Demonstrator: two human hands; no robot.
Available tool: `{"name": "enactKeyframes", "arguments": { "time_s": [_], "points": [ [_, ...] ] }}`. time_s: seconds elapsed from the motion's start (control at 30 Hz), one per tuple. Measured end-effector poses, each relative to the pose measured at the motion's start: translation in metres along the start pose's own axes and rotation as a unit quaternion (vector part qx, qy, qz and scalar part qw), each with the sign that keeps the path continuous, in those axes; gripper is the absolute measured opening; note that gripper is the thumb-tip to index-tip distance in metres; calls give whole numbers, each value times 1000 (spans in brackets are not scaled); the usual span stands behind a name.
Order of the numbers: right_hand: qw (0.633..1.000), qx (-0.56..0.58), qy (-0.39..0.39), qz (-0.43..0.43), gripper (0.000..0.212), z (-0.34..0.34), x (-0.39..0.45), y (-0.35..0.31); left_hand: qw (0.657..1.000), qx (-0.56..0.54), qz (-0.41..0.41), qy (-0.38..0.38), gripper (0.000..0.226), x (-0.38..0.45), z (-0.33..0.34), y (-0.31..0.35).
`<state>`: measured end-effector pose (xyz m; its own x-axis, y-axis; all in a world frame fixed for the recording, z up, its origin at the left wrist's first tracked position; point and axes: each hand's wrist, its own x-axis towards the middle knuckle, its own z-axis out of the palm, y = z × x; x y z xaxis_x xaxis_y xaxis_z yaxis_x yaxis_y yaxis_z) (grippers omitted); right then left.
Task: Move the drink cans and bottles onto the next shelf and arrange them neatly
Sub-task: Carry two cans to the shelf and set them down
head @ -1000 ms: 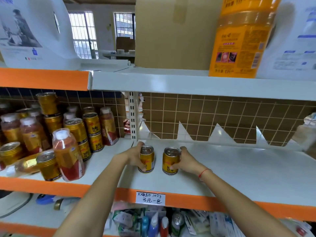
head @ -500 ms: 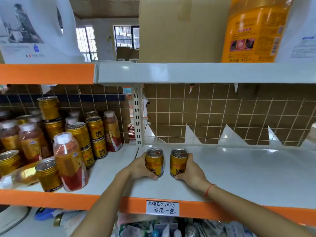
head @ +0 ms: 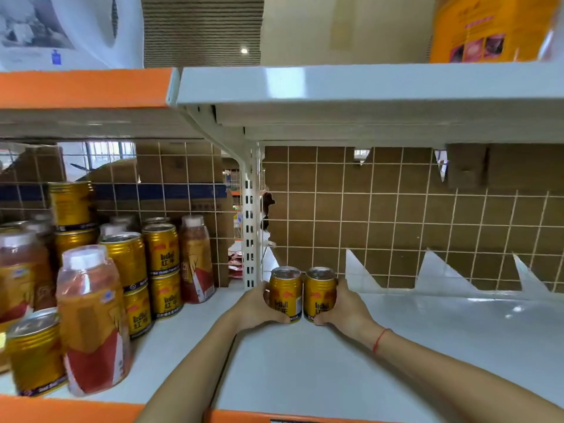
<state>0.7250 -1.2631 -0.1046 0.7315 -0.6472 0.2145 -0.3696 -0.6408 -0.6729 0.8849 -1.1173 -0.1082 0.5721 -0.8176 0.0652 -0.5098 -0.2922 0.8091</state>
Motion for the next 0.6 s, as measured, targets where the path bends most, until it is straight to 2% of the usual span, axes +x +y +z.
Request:
{"name": "enactKeyframes", "arguments": {
  "time_s": [0.1,0.23,0.6],
  "points": [
    [1000,3,5,-1,80,4,13,1,1000,2,0,20,88,10,0,-5],
    [1000,7,12,3,78,8,26,2,999,0,2,44,63,20,3,-6],
    [999,13,26,16,77,14,45,-5,995,7,-22,94,61,39,4,-7]
  ]
}}
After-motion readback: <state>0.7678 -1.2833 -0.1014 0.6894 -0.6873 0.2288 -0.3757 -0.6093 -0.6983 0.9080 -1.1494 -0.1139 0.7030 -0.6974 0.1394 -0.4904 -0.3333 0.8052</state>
